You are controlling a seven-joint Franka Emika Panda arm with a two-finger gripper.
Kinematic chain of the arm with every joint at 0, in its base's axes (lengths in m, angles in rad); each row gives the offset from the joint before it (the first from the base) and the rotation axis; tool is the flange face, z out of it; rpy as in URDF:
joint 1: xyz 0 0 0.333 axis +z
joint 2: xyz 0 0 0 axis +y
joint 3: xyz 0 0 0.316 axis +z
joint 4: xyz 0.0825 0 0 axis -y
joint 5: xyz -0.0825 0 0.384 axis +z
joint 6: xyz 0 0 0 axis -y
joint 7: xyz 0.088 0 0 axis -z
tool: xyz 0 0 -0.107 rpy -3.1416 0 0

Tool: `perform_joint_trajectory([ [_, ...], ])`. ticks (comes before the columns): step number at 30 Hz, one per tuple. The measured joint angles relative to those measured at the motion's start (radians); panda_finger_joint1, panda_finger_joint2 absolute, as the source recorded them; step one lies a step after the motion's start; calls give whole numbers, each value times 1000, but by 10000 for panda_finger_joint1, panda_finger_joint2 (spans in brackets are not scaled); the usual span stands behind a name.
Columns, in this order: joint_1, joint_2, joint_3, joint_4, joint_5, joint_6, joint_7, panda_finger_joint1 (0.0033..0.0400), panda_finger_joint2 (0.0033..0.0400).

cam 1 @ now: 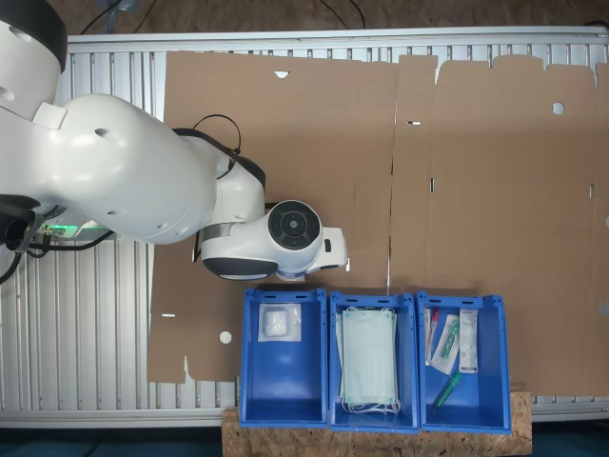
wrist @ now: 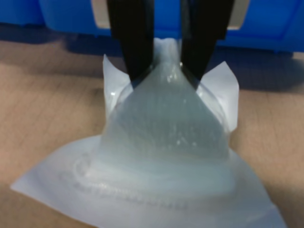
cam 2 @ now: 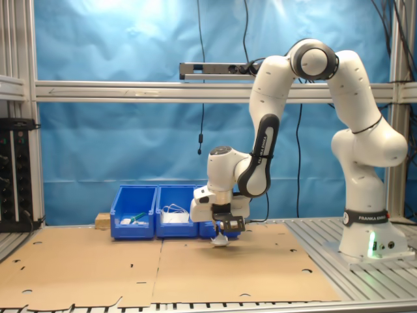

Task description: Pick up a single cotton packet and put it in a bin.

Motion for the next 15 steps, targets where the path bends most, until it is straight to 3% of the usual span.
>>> perform_joint_trajectory([
  [7, 0, -24, 0, -5, 0, -11, 0, 36, 36],
  [15, 1, -121, 0, -9, 0, -74, 0, 36, 36],
])
